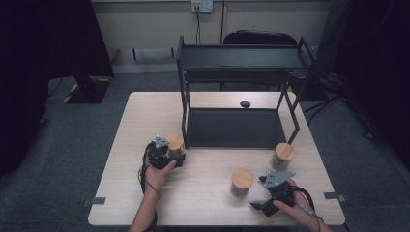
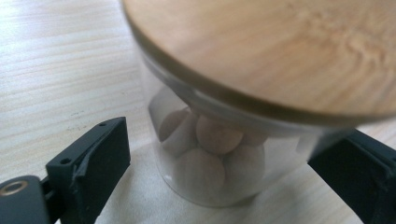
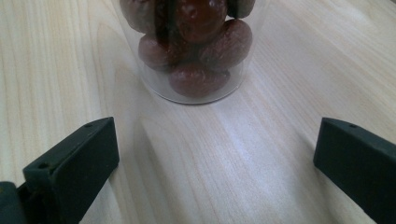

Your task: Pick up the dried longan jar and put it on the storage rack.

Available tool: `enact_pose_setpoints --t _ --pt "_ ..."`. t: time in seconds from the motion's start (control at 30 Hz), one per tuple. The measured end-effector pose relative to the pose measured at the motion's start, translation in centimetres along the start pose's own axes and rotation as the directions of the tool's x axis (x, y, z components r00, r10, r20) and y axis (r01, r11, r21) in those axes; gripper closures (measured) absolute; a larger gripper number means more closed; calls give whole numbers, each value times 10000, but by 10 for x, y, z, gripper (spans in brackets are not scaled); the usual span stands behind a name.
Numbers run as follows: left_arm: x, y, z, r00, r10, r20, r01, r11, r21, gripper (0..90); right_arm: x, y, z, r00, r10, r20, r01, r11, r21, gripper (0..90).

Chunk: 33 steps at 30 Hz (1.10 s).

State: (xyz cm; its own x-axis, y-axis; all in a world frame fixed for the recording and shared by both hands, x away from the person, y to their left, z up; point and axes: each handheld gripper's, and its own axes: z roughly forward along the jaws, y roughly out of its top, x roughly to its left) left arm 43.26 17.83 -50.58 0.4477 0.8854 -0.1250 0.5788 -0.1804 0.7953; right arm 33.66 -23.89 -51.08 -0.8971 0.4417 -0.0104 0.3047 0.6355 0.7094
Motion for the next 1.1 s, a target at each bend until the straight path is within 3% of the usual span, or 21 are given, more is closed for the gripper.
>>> enact_pose_setpoints --t 0.23,0.5,0.73,0.93,1.1 --pt "3 3 -1 9994 -318 165 324 9988 -368 82 0 0 0 10000 1 3 -1 10000 -2 0" --pt "5 3 3 9993 -198 319 211 9989 -417 147 0 0 0 10000 19 21 -19 10000 -3 0" --pt "3 4 4 9991 148 402 -125 9983 -570 211 0 0 0 10000 21 20 -21 10000 -2 0" --pt "1 5 2 9971 757 96 -748 9945 -732 237 0 0 0 10000 20 21 -20 10000 -4 0" --pt "1 6 0 9963 856 43 -850 9933 -779 252 0 0 0 10000 26 25 -26 10000 -3 0"
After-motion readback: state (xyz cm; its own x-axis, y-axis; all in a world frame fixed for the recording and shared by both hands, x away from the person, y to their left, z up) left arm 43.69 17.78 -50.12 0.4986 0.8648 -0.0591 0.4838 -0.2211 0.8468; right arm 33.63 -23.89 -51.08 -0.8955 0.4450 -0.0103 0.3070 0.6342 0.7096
